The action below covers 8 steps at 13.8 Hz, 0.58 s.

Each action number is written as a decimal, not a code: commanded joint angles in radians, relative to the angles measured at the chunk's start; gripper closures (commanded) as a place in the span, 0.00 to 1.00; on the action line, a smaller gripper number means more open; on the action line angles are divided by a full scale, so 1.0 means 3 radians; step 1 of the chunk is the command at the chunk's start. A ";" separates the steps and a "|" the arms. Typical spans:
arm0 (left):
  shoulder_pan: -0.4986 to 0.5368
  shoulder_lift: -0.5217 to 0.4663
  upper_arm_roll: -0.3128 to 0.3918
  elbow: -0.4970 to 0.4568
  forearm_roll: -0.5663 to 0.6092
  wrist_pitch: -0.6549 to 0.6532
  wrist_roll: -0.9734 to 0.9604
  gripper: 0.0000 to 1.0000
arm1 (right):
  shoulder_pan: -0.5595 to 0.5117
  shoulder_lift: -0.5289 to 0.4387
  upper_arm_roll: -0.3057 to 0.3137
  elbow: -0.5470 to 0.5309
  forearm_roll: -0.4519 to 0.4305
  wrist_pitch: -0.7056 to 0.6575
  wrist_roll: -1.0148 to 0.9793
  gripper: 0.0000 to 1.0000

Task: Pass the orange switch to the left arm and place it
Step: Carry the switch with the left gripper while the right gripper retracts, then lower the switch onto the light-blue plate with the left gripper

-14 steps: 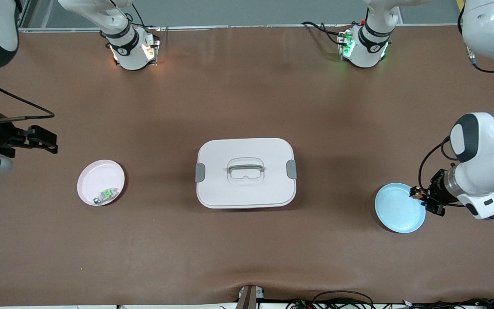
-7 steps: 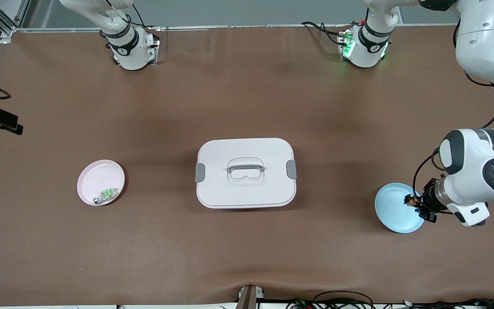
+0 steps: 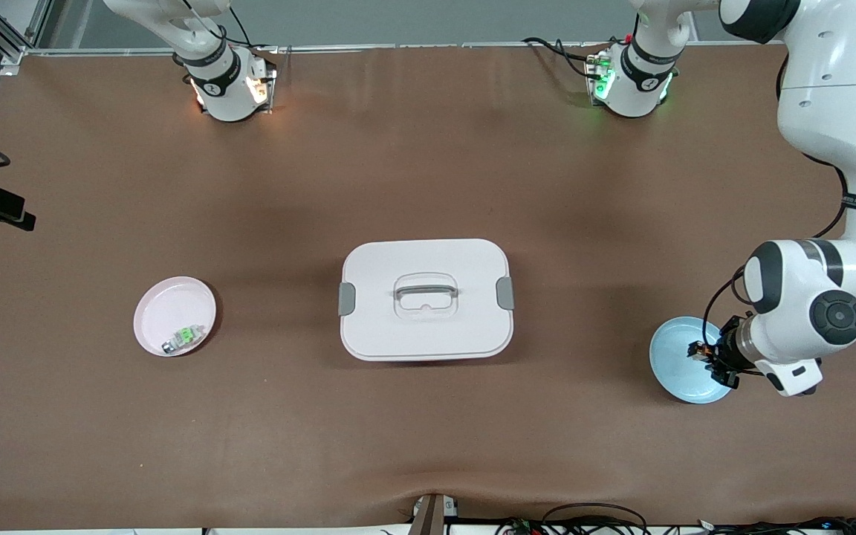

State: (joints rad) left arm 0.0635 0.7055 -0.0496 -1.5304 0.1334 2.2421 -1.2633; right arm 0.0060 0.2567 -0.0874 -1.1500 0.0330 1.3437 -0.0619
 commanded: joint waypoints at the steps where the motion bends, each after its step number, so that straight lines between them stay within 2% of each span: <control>1: 0.0013 0.0051 -0.0019 0.0039 0.0113 0.0027 -0.0089 1.00 | -0.0076 -0.0512 0.0061 -0.0792 0.0033 0.0347 -0.0003 0.00; 5: 0.0018 0.0148 -0.0004 0.0034 0.0113 0.0089 -0.0084 1.00 | -0.0117 -0.0768 0.0061 -0.1136 0.0033 0.0511 0.0002 0.00; 8: -0.0002 0.0225 0.0089 0.0039 0.0230 0.0099 -0.0084 1.00 | -0.0107 -0.0784 0.0071 -0.1137 0.0038 0.0547 0.0017 0.00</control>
State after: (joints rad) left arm 0.0642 0.7545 -0.0316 -1.5299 0.1595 2.2577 -1.2634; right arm -0.0059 0.0579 -0.0869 -1.4443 0.0330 1.4803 -0.0619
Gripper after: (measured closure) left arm 0.612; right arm 0.000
